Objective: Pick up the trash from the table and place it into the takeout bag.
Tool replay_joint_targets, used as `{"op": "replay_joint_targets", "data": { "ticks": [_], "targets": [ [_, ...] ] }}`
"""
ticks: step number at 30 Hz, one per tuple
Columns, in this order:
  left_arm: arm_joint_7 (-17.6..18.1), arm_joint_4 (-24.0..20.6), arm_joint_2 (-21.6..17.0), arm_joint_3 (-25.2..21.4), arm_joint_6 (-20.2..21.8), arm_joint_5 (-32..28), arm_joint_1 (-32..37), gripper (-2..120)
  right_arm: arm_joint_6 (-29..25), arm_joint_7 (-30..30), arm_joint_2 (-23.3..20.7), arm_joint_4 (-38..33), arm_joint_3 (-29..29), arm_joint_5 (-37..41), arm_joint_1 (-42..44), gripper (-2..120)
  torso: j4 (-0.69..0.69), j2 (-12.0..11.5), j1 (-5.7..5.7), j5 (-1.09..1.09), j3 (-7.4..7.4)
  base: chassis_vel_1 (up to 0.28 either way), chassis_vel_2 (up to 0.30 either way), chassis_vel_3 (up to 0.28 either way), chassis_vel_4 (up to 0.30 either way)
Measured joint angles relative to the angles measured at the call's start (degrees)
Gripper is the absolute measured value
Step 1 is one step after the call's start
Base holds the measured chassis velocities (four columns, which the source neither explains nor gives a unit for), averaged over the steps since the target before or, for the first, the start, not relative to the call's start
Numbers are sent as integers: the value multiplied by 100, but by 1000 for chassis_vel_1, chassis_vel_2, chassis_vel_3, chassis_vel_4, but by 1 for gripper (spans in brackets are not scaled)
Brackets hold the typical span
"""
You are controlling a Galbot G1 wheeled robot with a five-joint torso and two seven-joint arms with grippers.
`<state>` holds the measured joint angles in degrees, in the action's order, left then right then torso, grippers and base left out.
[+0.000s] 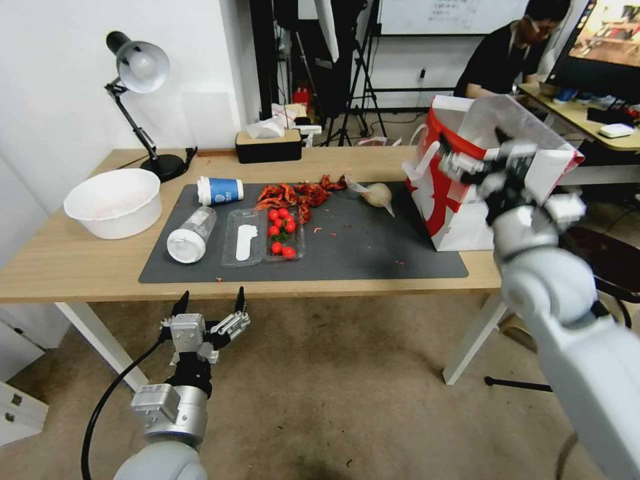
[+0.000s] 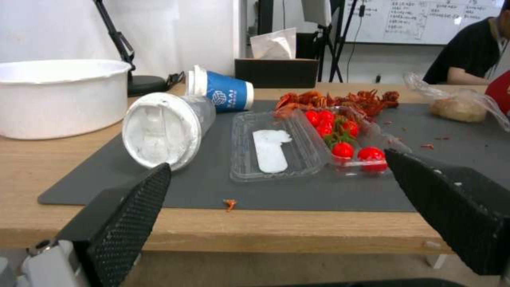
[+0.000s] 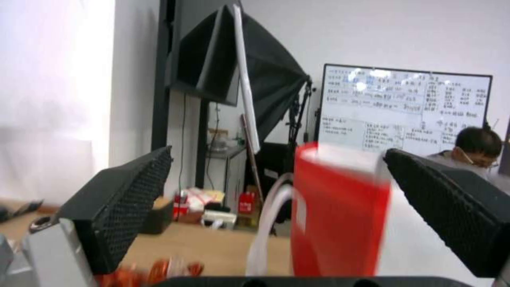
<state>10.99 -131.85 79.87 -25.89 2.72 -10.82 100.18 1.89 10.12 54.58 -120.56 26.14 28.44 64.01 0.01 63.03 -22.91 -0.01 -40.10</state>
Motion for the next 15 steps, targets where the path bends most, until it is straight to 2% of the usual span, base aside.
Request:
{"op": "replay_joint_targets", "data": {
  "ticks": [1,4,5,8,9,12,15],
  "targets": [
    [0,0,0,0,0,0,0,100,0,0,0,0,0,0,0,100,0,0,0,0,0,0,0,0,0],
    [-11,44,-8,-8,-3,-4,-6,100,-541,-303,149,-117,344,-73,1017,100,-3,0,0,1,0,0,0,0,0],
    [-11,44,-8,-8,-3,-4,-6,100,-541,-303,149,-117,344,-73,1017,100,-3,0,0,1,0,0,0,0,0],
    [-21,134,3,-2,-3,-10,-49,100,-1211,-580,434,-45,459,-339,1776,100,-3,0,0,1,0,0,0,0,0],
    [-21,134,3,-2,-3,-10,-49,100,-1211,-580,434,-45,459,-339,1776,100,-3,0,0,1,0,0,0,0,0],
    [-24,185,1,2,-1,-35,-80,100,-1771,-817,696,181,499,-602,2240,100,-1,0,0,2,0,0,0,0,0],
    [-29,214,-11,1,0,-46,-89,100,-2073,-886,816,350,507,-812,2459,100,-2,0,0,1,0,0,0,0,0]
  ]
}}
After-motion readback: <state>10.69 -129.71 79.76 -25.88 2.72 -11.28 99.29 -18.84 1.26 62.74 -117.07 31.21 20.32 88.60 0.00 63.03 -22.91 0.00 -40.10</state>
